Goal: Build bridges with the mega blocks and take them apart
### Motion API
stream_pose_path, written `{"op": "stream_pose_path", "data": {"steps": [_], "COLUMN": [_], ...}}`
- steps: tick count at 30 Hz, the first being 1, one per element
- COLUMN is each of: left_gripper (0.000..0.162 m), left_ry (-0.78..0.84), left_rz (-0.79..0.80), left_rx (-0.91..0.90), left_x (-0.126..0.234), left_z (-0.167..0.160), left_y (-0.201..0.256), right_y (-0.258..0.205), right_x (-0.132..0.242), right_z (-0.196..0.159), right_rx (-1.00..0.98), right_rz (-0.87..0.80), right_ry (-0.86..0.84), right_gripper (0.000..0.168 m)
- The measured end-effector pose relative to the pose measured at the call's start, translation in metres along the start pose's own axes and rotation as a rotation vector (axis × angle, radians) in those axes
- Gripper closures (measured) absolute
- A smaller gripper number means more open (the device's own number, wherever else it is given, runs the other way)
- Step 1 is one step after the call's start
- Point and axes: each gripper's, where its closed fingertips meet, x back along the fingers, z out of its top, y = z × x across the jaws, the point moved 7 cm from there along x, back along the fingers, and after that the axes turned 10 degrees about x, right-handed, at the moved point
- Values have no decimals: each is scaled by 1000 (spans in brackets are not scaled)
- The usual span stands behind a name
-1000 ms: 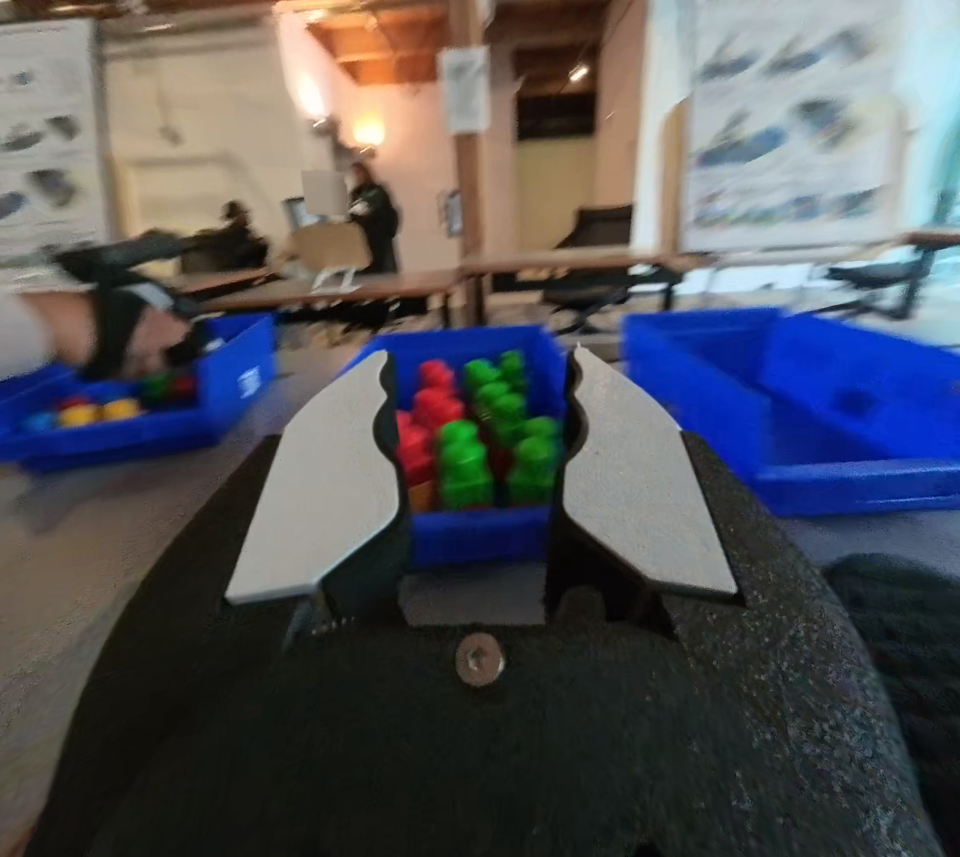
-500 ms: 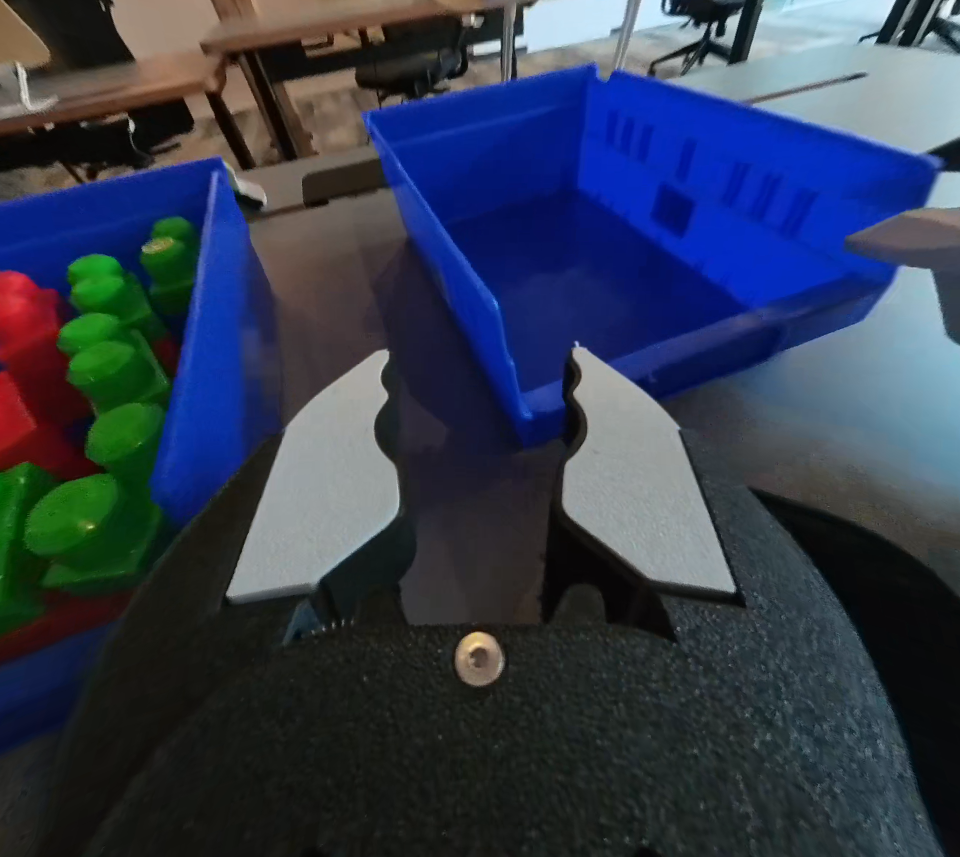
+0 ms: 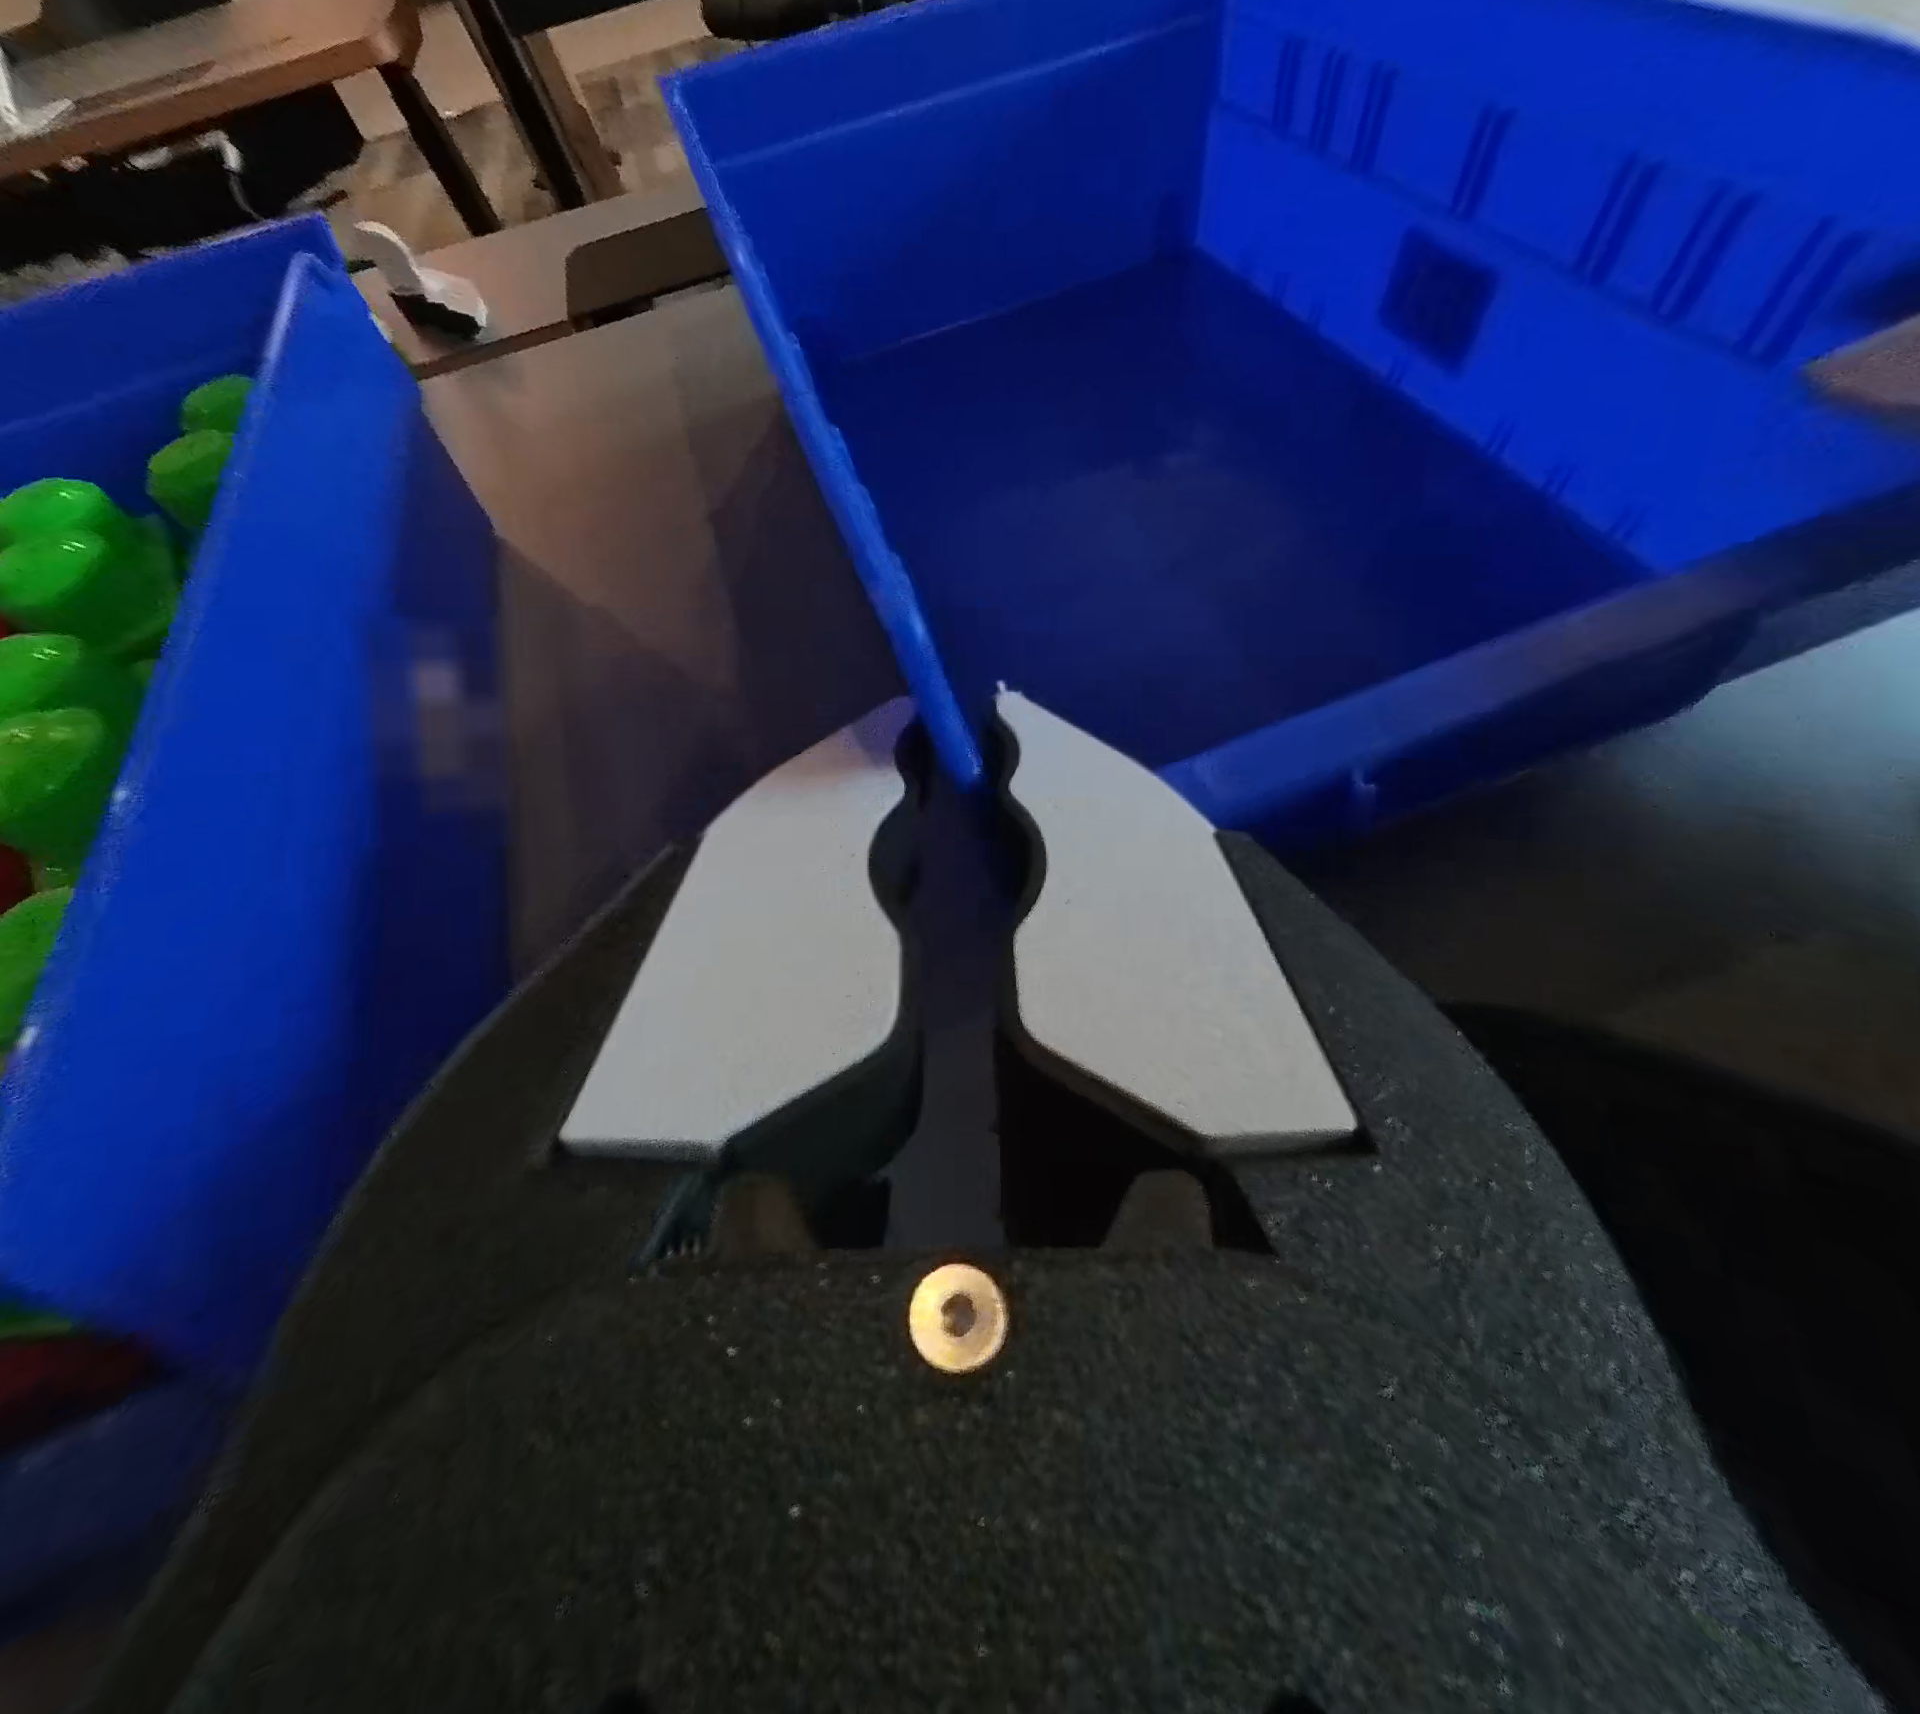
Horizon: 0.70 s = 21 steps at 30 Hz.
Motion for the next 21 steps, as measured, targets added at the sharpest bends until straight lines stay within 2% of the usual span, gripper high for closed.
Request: {"op": "stream_pose_path", "data": {"steps": [3,11,17,21], "left_gripper": [154,155,154,154], "left_ry": [6,88,140,179], "left_rz": [50,76,59,29], "left_rx": [-83,-107,-118,-120], "left_x": [2,18,22,14], "left_z": [1,24,45,53], "left_y": [2,29,75,119], "right_y": [1,23,66,104], "right_x": [0,19,50,73], "right_z": [0,-2,-8,-25], "right_rx": [10,-44,-20,11], "right_rz": [4,31,3,-27], "right_ry": [11,60,89,95], "right_gripper": [154,156,156,156]}}
